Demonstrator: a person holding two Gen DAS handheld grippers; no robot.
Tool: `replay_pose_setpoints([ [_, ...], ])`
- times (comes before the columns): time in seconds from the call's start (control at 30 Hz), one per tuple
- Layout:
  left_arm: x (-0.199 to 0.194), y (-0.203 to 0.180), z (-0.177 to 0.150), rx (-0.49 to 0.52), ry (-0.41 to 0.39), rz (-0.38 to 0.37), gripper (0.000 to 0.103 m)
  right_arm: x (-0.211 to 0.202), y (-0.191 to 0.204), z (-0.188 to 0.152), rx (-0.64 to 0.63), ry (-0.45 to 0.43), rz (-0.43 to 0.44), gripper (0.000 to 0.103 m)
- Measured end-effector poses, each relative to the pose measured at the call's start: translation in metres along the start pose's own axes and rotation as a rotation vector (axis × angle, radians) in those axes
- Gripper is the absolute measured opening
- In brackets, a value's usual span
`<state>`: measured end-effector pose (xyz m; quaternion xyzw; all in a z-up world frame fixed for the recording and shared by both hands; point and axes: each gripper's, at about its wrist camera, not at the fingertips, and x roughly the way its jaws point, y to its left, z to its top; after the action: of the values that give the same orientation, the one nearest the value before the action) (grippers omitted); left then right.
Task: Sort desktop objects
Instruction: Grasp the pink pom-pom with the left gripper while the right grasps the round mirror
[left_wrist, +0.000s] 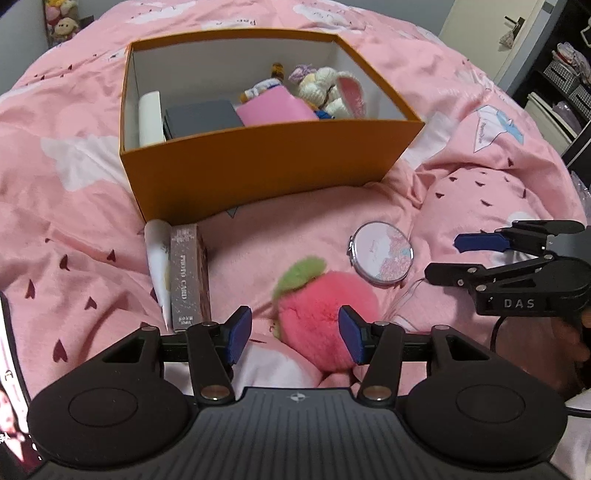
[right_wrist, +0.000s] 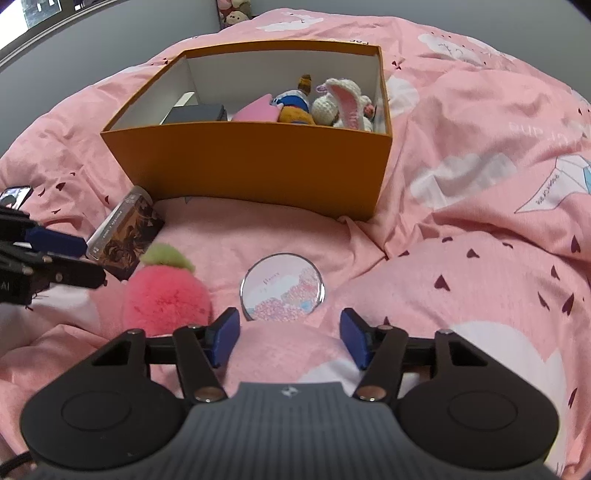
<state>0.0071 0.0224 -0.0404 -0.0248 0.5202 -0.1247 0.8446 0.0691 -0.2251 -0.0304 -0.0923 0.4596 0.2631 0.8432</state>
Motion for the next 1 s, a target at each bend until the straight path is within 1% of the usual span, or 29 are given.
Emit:
replay_pose_setpoints([
  [0.07,0.005,0.0,-0.001,-0.004,0.009,-0.003,0.062,0.002,-0.001,0.0,0.009,0.001,0.007,0.063],
  [0.2,0.014,0.004,0.0,-0.06,0.012,-0.051,0.063,0.007,-0.005,0.003,0.025,-0.006,0.033,0.064],
  [0.27,0.019,0.002,0.001,-0.087,0.017,-0.059,0.066,0.011,-0.008,0.006,0.033,-0.004,0.042,0.063],
  [0.33,0.026,-0.002,0.003,-0.082,0.035,-0.07,0.066,0.016,-0.009,0.01,0.035,0.0,0.052,0.062],
  [0.37,0.03,-0.004,0.003,-0.081,0.043,-0.069,0.066,0.019,-0.009,0.011,0.033,0.003,0.058,0.062],
  [0.43,0.039,-0.01,0.004,-0.074,0.065,-0.059,0.066,0.025,-0.009,0.013,0.02,0.013,0.063,0.057],
  [0.53,0.052,-0.016,0.004,-0.069,0.098,-0.054,0.066,0.034,-0.012,0.015,0.012,0.034,0.069,0.053],
  [0.63,0.061,-0.021,0.003,-0.06,0.107,-0.014,0.066,0.042,-0.014,0.018,0.004,0.048,0.075,0.052],
  [0.73,0.069,-0.02,0.004,-0.077,0.122,-0.011,0.066,0.052,-0.016,0.021,0.011,0.066,0.065,0.052],
  [0.87,0.078,-0.022,0.002,-0.053,0.15,0.004,0.067,0.065,-0.02,0.022,0.021,0.093,0.064,0.052],
  [0.93,0.08,-0.022,0.001,-0.048,0.163,0.008,0.067,0.07,-0.022,0.023,0.031,0.107,0.071,0.054],
  [0.97,0.081,-0.022,0.001,-0.049,0.163,0.01,0.065,0.073,-0.023,0.023,0.037,0.112,0.075,0.055],
  [1.0,0.081,-0.021,0.001,-0.05,0.162,0.012,0.063,0.075,-0.024,0.024,0.04,0.115,0.083,0.058],
])
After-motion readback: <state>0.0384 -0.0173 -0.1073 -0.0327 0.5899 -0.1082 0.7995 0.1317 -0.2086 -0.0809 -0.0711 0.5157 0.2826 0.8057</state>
